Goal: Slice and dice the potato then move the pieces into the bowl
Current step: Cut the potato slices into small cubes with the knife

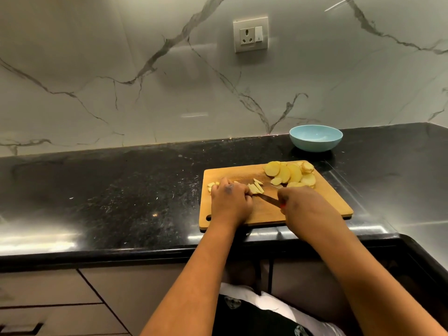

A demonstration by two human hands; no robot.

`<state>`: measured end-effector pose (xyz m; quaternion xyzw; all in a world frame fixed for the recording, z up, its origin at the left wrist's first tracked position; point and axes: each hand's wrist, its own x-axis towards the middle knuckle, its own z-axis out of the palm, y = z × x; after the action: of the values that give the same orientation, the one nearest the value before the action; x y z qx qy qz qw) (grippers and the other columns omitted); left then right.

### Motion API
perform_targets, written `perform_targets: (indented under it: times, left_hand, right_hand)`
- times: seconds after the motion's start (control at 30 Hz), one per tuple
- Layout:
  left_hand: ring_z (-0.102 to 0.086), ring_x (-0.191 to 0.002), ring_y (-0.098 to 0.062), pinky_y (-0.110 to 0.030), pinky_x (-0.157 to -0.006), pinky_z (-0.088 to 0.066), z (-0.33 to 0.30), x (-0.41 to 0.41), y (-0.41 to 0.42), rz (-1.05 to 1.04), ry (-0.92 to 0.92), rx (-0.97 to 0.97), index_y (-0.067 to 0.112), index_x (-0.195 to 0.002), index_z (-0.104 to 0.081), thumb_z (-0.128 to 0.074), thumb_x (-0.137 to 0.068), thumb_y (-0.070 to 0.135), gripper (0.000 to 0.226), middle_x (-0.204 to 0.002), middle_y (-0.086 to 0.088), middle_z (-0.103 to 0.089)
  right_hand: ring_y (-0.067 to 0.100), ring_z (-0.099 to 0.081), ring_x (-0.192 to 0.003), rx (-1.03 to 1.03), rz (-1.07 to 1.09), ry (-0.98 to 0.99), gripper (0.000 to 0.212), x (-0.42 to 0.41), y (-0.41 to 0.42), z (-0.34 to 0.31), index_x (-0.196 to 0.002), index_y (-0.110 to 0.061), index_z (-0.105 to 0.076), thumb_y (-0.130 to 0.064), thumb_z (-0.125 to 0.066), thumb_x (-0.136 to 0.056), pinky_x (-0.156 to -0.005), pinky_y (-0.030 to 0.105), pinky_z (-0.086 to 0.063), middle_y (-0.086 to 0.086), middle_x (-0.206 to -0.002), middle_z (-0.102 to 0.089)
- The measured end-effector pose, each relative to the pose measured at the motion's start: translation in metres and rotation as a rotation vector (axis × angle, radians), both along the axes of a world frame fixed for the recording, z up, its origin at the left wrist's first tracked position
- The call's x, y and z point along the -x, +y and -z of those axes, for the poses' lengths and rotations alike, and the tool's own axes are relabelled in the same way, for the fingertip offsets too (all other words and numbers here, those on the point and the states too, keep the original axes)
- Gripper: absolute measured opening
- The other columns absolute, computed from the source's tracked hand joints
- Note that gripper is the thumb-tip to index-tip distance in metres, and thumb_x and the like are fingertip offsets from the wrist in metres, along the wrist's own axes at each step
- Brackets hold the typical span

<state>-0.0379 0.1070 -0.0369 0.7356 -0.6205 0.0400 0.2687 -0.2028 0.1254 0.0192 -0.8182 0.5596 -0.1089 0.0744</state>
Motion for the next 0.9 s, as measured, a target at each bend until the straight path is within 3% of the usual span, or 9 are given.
perform_targets:
  times: [0.1, 0.23, 0.37, 0.43, 0.7, 0.8, 0.9]
  left_hand:
    - [-0.047, -0.105, -0.017, -0.037, -0.096, -0.036, 0.0, 0.0, 0.0, 0.016, 0.063, 0.007, 0.022, -0.101, -0.075, -0.052, -0.09, 0.024, 0.026, -0.099, 0.0, -0.067]
    - [-0.052, -0.098, -0.017, -0.029, -0.087, -0.047, -0.005, 0.005, 0.0, -0.029, 0.2, 0.142, 0.012, -0.096, -0.072, -0.057, -0.089, 0.022, 0.019, -0.095, -0.005, -0.068]
    - [-0.052, -0.113, -0.024, -0.033, -0.094, -0.044, -0.006, 0.029, -0.008, -0.092, 0.09, -0.011, 0.009, -0.119, -0.064, -0.059, -0.09, 0.053, 0.053, -0.115, -0.009, -0.062]
    - [-0.046, -0.118, -0.025, -0.033, -0.097, -0.041, -0.005, 0.036, -0.016, -0.118, 0.024, -0.068, 0.008, -0.122, -0.062, -0.056, -0.091, 0.056, 0.057, -0.122, -0.01, -0.059]
    - [-0.052, -0.116, -0.021, -0.032, -0.098, -0.043, -0.01, 0.027, -0.036, -0.039, 0.081, -0.101, 0.012, -0.118, -0.067, -0.058, -0.097, 0.029, 0.028, -0.12, -0.007, -0.065]
    - [-0.054, -0.117, -0.018, -0.027, -0.1, -0.04, -0.019, 0.015, -0.037, 0.074, 0.145, -0.198, 0.018, -0.125, -0.066, -0.057, -0.098, 0.022, 0.028, -0.128, -0.003, -0.063]
    - [-0.051, -0.12, -0.018, -0.024, -0.099, -0.037, -0.024, 0.0, -0.036, 0.13, 0.18, -0.255, 0.025, -0.125, -0.066, -0.057, -0.098, 0.018, 0.029, -0.133, -0.002, -0.058]
  right_hand:
    - [0.012, -0.054, -0.073, -0.028, 0.01, -0.121, 0.014, 0.019, 0.003, -0.004, -0.103, -0.025, -0.061, -0.018, -0.064, -0.092, -0.065, 0.025, -0.051, 0.0, -0.089, -0.058]
    - [0.009, -0.052, -0.069, 0.045, 0.031, -0.396, 0.009, 0.027, -0.013, 0.002, -0.102, -0.021, -0.062, -0.022, -0.064, -0.093, -0.054, 0.02, -0.042, -0.001, -0.079, -0.055]
    - [0.007, -0.05, -0.063, 0.175, 0.057, -0.562, 0.013, 0.015, -0.037, 0.021, -0.105, -0.013, -0.063, -0.014, -0.063, -0.093, -0.051, 0.015, -0.035, 0.0, -0.078, -0.057]
    - [0.007, -0.05, -0.057, 0.21, 0.046, -0.609, 0.01, 0.01, -0.043, 0.035, -0.102, -0.012, -0.062, -0.014, -0.062, -0.093, -0.047, 0.015, -0.034, 0.0, -0.072, -0.057]
    - [0.007, -0.046, -0.046, 0.314, 0.006, -0.664, 0.004, 0.007, -0.044, 0.058, -0.097, -0.015, -0.059, -0.016, -0.062, -0.093, -0.044, 0.016, -0.037, -0.012, -0.059, -0.048]
    - [0.009, -0.049, -0.05, 0.291, 0.002, -0.63, 0.005, 0.008, -0.042, 0.056, -0.097, -0.016, -0.059, -0.019, -0.061, -0.094, -0.043, 0.016, -0.034, -0.006, -0.062, -0.054]
    - [0.014, -0.055, -0.06, 0.219, 0.015, -0.547, 0.005, 0.01, -0.038, 0.05, -0.099, -0.019, -0.06, -0.021, -0.06, -0.094, -0.053, 0.026, -0.045, 0.001, -0.074, -0.063]
